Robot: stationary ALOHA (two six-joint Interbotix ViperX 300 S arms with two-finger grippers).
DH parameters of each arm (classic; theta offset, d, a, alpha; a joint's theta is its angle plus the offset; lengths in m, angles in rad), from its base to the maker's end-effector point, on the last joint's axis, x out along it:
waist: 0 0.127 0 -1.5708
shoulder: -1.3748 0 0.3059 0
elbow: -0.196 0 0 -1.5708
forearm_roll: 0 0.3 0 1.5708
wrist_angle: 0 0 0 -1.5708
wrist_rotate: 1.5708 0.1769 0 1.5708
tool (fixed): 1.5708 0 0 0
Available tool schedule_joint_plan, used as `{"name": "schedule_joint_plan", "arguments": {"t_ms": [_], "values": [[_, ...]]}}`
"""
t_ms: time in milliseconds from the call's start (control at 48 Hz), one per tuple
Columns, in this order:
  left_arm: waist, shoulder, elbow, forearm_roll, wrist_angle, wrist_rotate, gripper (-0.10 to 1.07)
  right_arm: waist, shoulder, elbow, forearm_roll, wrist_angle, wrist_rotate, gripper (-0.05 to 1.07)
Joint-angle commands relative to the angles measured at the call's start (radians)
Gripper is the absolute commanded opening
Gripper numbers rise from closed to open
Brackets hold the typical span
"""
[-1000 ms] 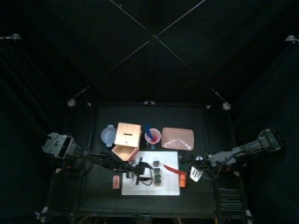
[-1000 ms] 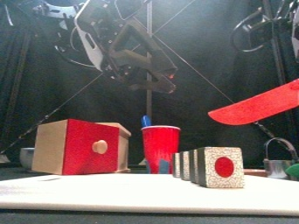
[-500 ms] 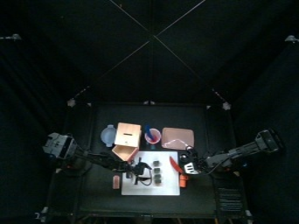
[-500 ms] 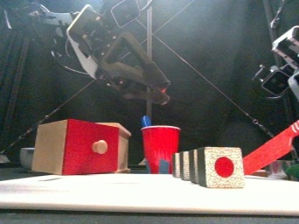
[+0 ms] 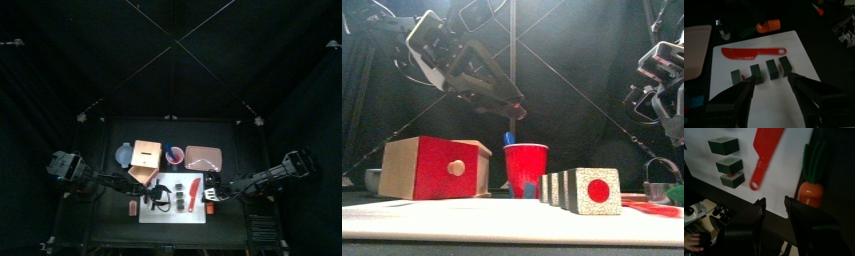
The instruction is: Cut sushi roll
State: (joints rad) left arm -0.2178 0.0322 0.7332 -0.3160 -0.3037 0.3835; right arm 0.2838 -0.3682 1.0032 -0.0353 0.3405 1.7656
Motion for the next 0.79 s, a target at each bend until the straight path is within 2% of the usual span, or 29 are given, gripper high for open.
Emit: {"name": "schedule_joint_plan", "arguments": {"t_ms": [0,83,229,312,479,562,708,771], "values": [[0.006,-0.025,-0.005,0.021,-0.009,0.005,0.89,0.005,0.012,-0.049,-0.028,0.002,-0.011,0.74],[0.009,-0.037,-0.002,0.026,-0.009,0.009,0.89,0.008,0.006,-0.061,-0.089,0.017,-0.029,0.74],[0.009,-0.078,0.018,0.025,-0.014,0.009,0.89,0.002,-0.043,-0.087,-0.302,0.029,-0.087,0.74],[0.009,-0.104,0.035,0.02,-0.026,0.009,0.89,0.002,-0.075,-0.095,-0.462,0.032,-0.126,0.74],[0.009,-0.166,0.091,-0.006,-0.086,0.009,0.89,0.017,-0.126,-0.086,-0.871,0.031,-0.219,0.74],[0.009,-0.201,0.13,-0.029,-0.115,0.009,0.89,0.02,-0.126,-0.075,-1.011,0.029,-0.232,0.74],[0.0,-0.256,0.198,-0.058,-0.161,0.009,0.89,0.018,-0.123,-0.06,-1.166,0.029,-0.232,0.74],[-0.003,-0.268,0.222,-0.06,-0.181,0.009,0.89,0.015,-0.124,-0.061,-1.19,0.028,-0.232,0.74]]}}
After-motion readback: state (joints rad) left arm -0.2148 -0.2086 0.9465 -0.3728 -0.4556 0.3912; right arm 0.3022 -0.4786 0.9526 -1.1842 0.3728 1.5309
